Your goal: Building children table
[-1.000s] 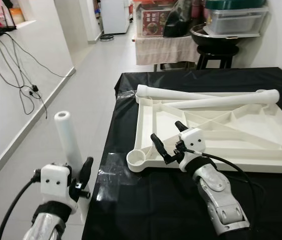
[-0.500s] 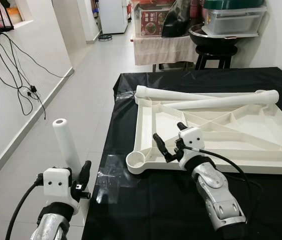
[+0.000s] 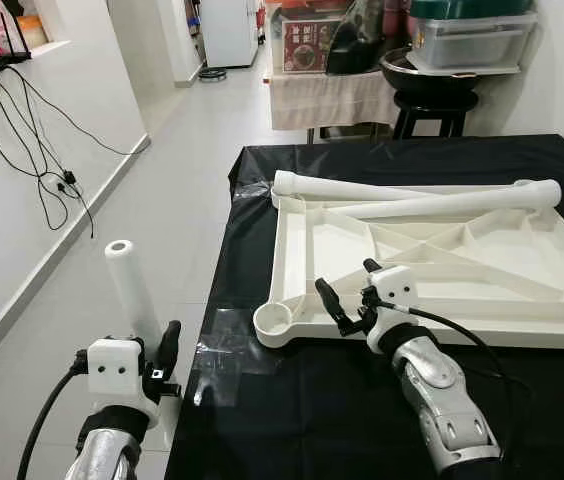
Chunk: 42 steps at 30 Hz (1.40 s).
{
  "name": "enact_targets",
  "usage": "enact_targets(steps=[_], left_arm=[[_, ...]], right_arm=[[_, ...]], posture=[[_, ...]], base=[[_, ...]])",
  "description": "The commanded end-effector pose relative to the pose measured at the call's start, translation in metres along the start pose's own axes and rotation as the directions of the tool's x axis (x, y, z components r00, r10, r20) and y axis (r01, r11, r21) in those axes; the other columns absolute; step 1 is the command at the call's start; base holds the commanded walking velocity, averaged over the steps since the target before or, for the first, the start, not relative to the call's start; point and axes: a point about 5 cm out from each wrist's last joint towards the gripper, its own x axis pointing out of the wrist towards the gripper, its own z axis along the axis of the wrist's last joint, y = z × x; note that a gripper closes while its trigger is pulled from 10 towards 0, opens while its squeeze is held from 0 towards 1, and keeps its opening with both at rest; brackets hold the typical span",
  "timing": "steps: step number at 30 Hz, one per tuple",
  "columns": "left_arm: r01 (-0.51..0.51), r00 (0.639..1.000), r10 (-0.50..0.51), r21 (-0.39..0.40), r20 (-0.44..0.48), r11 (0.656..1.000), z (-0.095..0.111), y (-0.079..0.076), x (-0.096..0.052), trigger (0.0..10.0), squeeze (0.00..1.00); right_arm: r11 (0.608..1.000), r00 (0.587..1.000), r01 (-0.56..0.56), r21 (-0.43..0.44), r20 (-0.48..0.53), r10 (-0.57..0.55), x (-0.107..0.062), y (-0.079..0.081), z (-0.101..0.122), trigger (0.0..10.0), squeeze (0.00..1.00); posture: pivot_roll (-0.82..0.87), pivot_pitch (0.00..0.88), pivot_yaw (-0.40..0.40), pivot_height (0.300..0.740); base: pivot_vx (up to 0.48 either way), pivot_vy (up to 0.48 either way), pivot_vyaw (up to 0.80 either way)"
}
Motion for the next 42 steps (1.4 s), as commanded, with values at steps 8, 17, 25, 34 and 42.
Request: enact_targets(steps=[8,17,25,34,42], left_arm=[[-0.005,0.999,0.005,0.003,0.033,1.0,0.004,0.002,0.001,10.0,0.0],[0.026,0.999,-0.027,0.042,0.037,0.999,0.002,0.0,0.007,10.0,0.0],[0.008,0.999,-0.009,0.053,0.035,0.999,0.001,0.003,0.003,10.0,0.0],[0.024,0.999,-0.026,0.06,0.039,0.998,0.003,0.002,0.004,10.0,0.0],[0.055,0.998,-0.055,0.08,0.009,0.995,-0.005,-0.004,0.005,10.0,0.0]], right_arm=[[1.0,1.0,-0.03,0.005,-0.004,0.03,0.001,0.005,-0.002,10.0,0.0],[1.0,0.998,-0.022,0.02,0.052,0.021,-0.001,0.003,0.008,10.0,0.0],[0.996,0.992,-0.081,-0.02,0.093,0.083,0.001,0.013,0.015,10.0,0.0],[0.994,0.989,-0.108,-0.025,0.096,0.11,0.0,0.017,0.015,10.0,0.0],[0.996,0.992,-0.086,-0.019,0.089,0.088,-0.002,0.014,0.013,10.0,0.0]], posture=[[-0.05,0.04,0.057,0.74],[-0.07,0.004,0.068,0.74],[-0.05,0.0,0.058,0.74],[-0.07,0.0,0.077,0.74],[-0.09,0.0,0.075,0.74]], base=[[0.0,0.0,0.0],[0.0,0.0,0.0],[0.0,0.0,0.0],[0.0,0.0,0.0],[0.0,0.0,0.0]])
